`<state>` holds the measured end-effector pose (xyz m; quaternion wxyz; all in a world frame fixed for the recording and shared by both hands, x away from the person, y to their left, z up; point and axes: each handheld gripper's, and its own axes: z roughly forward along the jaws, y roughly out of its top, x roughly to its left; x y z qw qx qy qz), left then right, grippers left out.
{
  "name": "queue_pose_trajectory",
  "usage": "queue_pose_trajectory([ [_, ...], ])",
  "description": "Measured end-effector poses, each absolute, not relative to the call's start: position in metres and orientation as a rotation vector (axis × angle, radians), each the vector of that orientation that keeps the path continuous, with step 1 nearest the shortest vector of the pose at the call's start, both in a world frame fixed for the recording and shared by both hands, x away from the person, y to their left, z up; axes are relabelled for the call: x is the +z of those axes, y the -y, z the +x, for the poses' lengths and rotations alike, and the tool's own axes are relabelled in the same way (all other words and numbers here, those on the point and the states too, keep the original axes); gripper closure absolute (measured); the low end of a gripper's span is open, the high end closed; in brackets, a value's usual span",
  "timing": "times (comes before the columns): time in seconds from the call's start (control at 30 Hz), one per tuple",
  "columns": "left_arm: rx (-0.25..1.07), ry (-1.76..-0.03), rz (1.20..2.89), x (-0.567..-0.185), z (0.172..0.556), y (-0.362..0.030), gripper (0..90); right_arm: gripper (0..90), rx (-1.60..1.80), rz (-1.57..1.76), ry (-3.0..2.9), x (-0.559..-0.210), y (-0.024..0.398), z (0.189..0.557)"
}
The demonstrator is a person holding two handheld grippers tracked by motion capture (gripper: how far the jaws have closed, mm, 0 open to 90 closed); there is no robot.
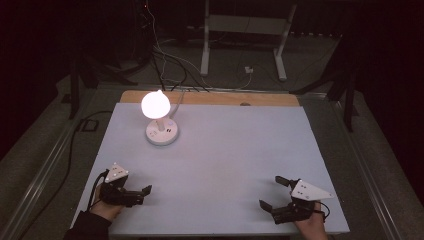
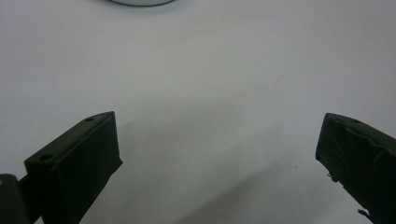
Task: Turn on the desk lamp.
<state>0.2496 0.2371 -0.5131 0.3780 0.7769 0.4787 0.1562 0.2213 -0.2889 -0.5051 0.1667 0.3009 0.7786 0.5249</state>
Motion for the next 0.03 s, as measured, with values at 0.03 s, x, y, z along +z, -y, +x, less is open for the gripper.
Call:
queue_pose_trajectory([
  [0.03,0.404,-1.225,1.985,-0.5136,0.2506,-0.2374,0.4,0.0,1.494,0.856,-2.216,-0.5051,0.2889,0.2213],
])
